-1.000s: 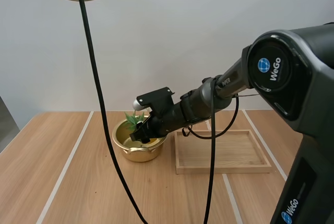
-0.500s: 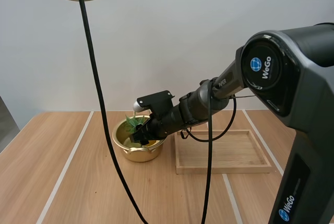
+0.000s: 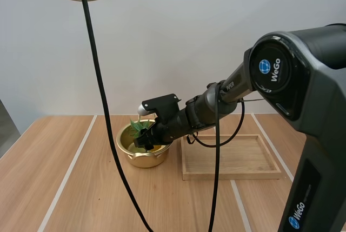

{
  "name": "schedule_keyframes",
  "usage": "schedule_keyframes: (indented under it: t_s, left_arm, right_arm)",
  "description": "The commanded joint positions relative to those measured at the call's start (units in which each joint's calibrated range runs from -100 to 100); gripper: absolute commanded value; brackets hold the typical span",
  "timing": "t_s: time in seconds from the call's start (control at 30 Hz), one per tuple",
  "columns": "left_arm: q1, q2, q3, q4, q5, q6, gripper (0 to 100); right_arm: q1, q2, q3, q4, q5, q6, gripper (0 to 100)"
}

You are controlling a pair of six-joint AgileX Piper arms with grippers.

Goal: Open the pot, put the pineapple inside, and close it

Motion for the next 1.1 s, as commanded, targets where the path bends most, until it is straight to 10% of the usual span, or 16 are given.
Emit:
schedule_keyframes:
  t_s: [0.0, 0.7, 0.87, 1.07]
  left_arm:
    - [0.09, -0.36, -0.5, 0.33, -1.38, -0.43, 0]
    - [0.09, -0.36, -0.5, 0.33, -1.38, -0.43, 0]
    - [0.09, -0.36, -0.5, 0.33, -1.38, -0.43, 0]
    - [0.09, -0.36, -0.5, 0.33, -1.38, -0.43, 0]
  right_arm:
    - [0.15, 0.45, -0.71, 0.61, -0.14, -0.28, 0]
    - [0.15, 2.98, -1.94, 0.96, -1.05, -0.28, 2]
    - [0.15, 2.98, -1.94, 0.7, -0.11, -0.28, 95]
    - [0.15, 2.98, -1.94, 1.44, -2.88, -0.28, 100]
